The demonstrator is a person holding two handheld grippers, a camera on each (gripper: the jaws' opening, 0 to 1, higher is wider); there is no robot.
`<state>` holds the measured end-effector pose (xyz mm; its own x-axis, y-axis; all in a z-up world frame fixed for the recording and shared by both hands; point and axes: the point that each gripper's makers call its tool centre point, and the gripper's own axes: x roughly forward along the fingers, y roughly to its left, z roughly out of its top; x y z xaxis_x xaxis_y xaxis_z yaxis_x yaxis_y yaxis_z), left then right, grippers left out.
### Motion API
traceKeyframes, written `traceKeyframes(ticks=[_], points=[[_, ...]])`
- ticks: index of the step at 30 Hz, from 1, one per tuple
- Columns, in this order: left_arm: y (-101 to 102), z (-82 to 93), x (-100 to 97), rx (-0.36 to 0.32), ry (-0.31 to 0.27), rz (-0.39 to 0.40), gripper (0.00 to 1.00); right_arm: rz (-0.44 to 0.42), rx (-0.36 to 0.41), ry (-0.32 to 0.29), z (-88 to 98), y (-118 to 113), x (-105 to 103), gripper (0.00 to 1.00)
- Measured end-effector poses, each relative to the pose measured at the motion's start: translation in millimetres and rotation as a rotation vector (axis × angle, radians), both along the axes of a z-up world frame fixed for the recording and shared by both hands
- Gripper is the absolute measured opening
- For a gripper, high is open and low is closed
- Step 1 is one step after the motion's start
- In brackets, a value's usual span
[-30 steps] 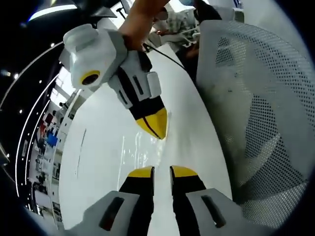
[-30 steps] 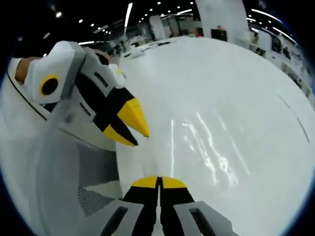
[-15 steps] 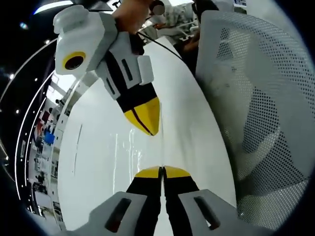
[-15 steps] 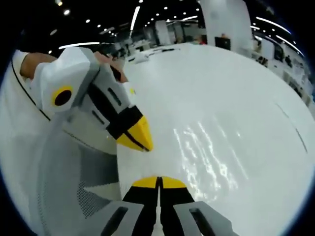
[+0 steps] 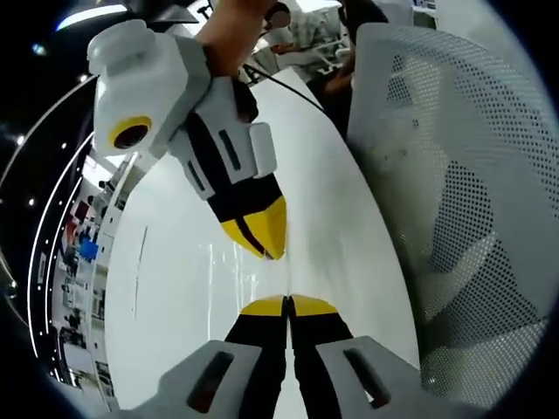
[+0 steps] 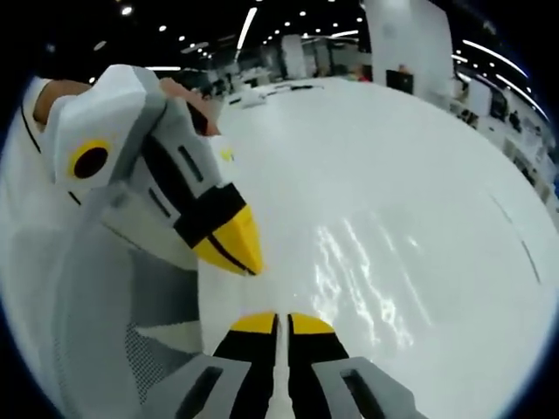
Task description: Open the resealable bag by pulling the two sides of the seal apart until the entire bag opening is separated and visibly accessible.
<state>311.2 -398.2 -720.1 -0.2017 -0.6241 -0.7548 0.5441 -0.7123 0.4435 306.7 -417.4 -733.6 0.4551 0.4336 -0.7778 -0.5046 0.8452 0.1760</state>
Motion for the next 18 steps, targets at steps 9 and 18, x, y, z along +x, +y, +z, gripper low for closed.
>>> traceKeyframes(ticks=[9,18], points=[[3.0,-2.0,-1.3,0.017,0.003,0.001,0.00,-0.007,-0.040,-0.031,1.1,-4.9,3.9,0.00],[1.6,-1.5,-1.0,0.042,0.026,0.034,0.00,-0.025,-0.168,-0.146,15.3,-18.1,18.0,0.00]])
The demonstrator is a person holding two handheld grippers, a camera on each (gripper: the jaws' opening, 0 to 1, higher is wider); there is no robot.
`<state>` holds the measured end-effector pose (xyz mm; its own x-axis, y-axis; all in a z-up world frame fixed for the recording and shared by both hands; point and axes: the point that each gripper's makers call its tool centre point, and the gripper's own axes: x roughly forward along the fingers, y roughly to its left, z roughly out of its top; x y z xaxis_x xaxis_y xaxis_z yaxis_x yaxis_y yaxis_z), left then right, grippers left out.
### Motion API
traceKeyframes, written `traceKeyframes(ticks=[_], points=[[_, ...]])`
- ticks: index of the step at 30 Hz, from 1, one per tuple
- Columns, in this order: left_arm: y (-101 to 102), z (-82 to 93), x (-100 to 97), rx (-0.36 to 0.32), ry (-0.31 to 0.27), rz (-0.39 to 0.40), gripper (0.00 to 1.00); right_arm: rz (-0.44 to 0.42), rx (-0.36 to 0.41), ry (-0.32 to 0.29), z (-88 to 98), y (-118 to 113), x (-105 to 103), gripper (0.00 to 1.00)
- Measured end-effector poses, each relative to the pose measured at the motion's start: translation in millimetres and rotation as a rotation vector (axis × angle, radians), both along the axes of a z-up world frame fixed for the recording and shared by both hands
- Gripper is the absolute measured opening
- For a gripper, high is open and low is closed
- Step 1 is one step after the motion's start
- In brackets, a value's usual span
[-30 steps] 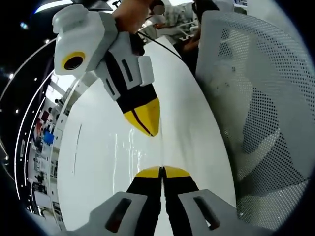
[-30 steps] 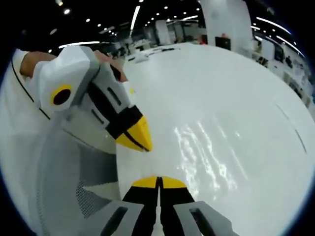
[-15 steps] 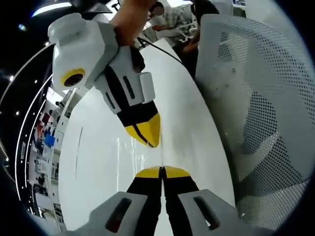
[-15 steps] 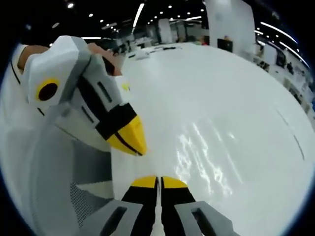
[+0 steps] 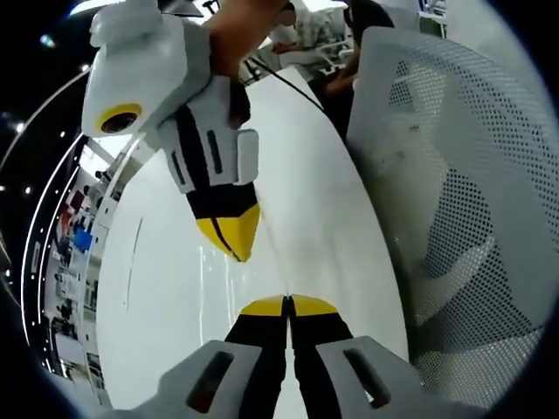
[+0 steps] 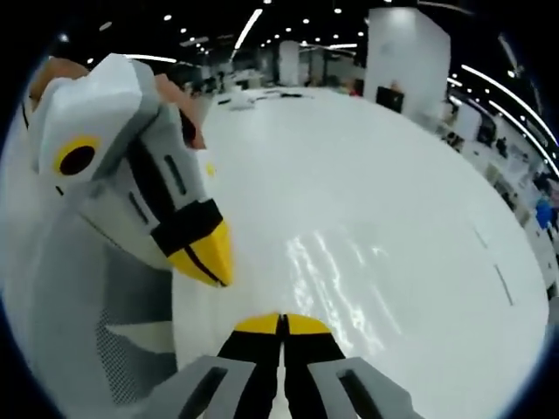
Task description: Open the resealable bag by pulling the two sides of the seal apart until the entire bag opening is separated and visibly accessible.
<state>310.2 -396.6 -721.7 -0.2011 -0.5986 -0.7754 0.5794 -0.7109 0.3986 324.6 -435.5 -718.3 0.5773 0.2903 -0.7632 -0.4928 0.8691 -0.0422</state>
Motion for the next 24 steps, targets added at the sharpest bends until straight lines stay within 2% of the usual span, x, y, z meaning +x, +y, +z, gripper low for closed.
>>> traceKeyframes(ticks=[6,15,18,20,24], points=[[-1.8,1.6,3.3,0.005,-0.005,0.008,0.00,-0.029,-0.070,-0.109,19.8,-7.9,14.7,0.00],[-5.5,5.0,9.6,-0.004,-0.005,0.024,0.00,-0.068,-0.170,-0.222,36.1,-18.0,26.5,0.00],[-8.0,6.1,13.1,-0.005,-0.003,0.042,0.00,-0.100,-0.202,-0.281,45.2,-21.4,30.1,0.00],[-8.4,5.9,13.6,0.001,0.009,0.055,0.00,-0.101,-0.224,-0.297,47.1,-23.0,30.6,0.00],[-8.9,4.4,14.6,0.004,-0.008,0.051,0.00,-0.110,-0.254,-0.335,55.3,-26.4,31.4,0.00]])
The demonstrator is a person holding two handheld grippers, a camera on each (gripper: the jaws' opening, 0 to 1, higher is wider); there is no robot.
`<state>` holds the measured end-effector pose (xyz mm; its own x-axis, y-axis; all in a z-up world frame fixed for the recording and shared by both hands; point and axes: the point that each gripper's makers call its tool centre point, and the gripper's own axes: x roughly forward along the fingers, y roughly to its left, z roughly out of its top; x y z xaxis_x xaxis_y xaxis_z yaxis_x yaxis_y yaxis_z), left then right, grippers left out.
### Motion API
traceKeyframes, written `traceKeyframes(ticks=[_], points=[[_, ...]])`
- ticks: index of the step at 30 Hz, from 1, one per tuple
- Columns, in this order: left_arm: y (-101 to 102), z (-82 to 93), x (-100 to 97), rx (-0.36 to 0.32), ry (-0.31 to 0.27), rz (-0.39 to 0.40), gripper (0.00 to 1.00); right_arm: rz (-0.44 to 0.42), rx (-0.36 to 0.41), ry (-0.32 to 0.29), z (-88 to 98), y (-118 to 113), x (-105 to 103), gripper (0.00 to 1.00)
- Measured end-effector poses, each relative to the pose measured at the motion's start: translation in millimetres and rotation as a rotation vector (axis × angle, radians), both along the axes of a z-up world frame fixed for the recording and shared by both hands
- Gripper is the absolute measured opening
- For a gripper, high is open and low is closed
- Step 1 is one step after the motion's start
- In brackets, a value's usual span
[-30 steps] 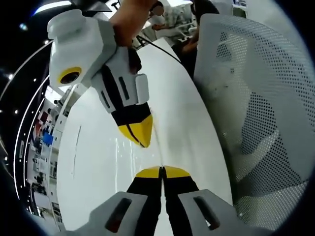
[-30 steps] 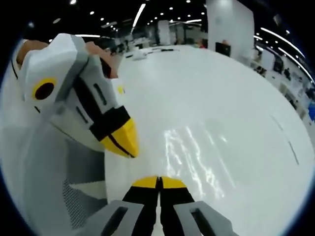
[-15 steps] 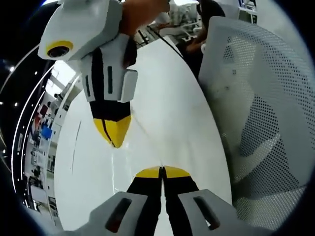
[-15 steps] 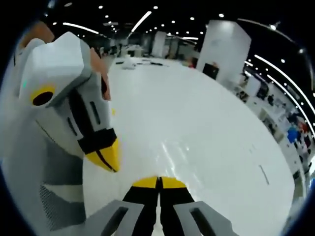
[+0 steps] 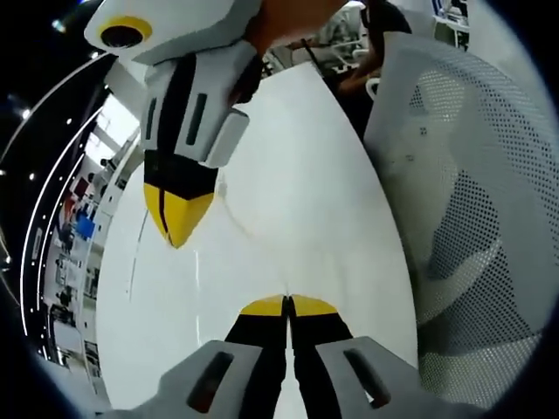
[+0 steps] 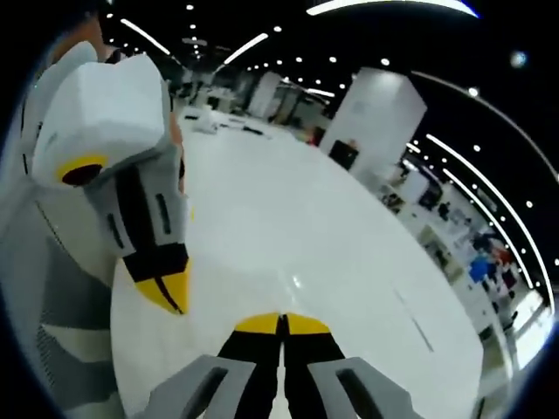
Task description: Open the resealable bag by pulling the two sides of the seal apart until the entire bag opening is separated and visibly accessible.
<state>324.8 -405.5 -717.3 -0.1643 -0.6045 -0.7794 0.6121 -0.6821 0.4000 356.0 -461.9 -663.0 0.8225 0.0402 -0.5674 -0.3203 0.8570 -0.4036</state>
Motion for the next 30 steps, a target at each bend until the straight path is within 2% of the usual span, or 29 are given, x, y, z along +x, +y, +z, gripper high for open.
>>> traceKeyframes(ticks=[5,12,16,30], points=[[-2.2,-1.9,-1.1,0.001,-0.003,0.004,0.00,-0.026,-0.008,-0.050,12.2,-8.2,1.0,0.00],[-6.2,-3.1,-0.3,-0.002,-0.021,0.001,0.00,-0.024,0.000,-0.058,14.2,-6.7,0.9,0.00],[-8.4,-0.5,6.0,-0.017,-0.034,0.020,0.00,-0.028,0.041,-0.041,9.2,-4.4,1.3,0.00],[-8.5,5.1,20.2,-0.057,-0.002,0.091,0.02,-0.009,0.043,0.025,-16.5,0.6,-2.5,0.00]])
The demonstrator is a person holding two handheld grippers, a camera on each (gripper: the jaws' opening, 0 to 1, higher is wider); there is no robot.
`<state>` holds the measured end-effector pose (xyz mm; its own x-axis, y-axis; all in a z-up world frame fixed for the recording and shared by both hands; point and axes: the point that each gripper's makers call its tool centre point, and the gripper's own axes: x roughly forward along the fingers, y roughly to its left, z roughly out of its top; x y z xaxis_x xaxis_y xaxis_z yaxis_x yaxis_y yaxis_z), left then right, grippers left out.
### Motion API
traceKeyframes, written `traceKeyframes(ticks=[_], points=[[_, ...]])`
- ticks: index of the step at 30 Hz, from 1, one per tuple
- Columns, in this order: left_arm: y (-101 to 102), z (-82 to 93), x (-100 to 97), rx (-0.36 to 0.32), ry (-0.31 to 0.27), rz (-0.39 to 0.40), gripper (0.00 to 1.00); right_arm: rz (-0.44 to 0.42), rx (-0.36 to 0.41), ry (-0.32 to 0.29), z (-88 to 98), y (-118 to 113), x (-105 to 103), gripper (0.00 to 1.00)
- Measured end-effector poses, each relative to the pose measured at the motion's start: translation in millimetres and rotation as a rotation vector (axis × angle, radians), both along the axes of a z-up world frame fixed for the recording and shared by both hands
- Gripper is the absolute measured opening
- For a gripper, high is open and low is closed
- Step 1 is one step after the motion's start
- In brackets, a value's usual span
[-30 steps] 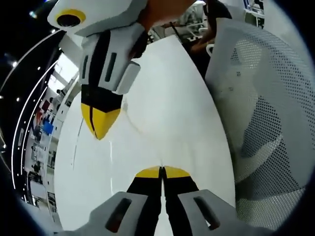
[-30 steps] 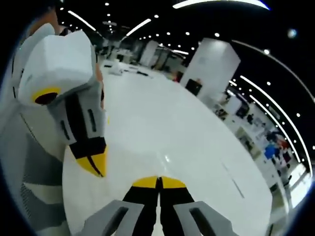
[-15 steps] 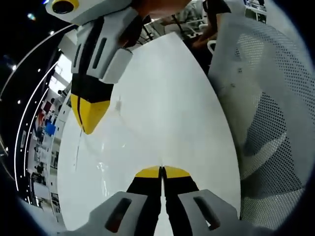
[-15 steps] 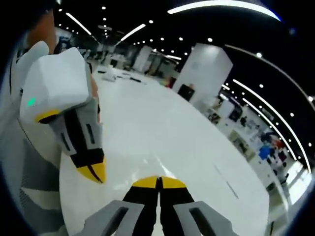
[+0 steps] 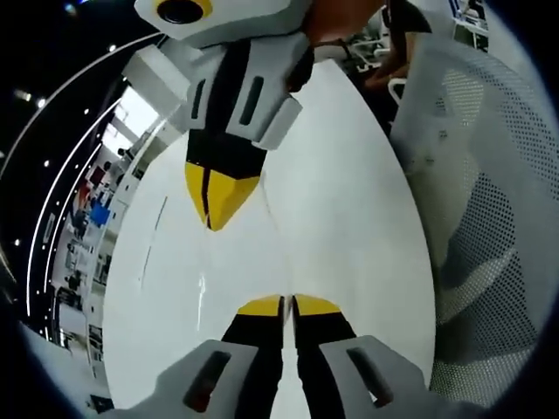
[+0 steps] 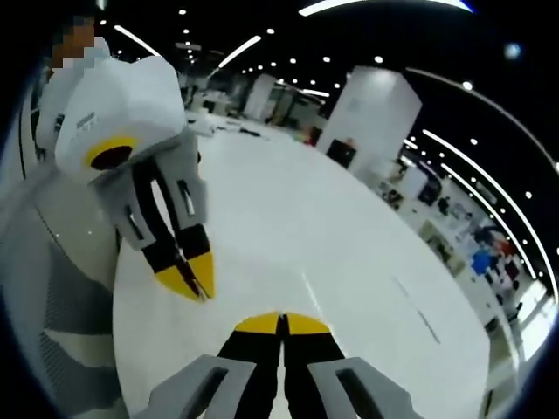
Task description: Open the resealable bag by pulling the two sides of the seal apart until the entire bag opening is separated and visibly accessible.
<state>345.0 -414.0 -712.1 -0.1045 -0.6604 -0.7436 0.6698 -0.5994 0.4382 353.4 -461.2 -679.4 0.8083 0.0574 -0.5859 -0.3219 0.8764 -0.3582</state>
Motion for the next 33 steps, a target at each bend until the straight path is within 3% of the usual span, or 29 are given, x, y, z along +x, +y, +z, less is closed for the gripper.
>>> traceKeyframes(ticks=[4,7,16,33], points=[[1.5,2.6,0.7,-0.016,0.006,0.007,0.03,-0.006,0.003,0.019,-6.3,-2.2,-0.6,0.00],[2.4,6.8,-0.9,-0.028,0.069,0.049,0.08,-0.012,0.006,0.029,-10.1,-4.5,-1.2,0.00],[11.1,14.7,10.5,-0.054,0.088,0.083,0.10,-0.032,0.000,0.063,-21.5,-14.8,1.3,0.00],[46.0,2.8,31.4,-0.040,0.171,0.218,0.10,-0.034,-0.039,0.146,-49.8,-27.9,13.4,0.00]])
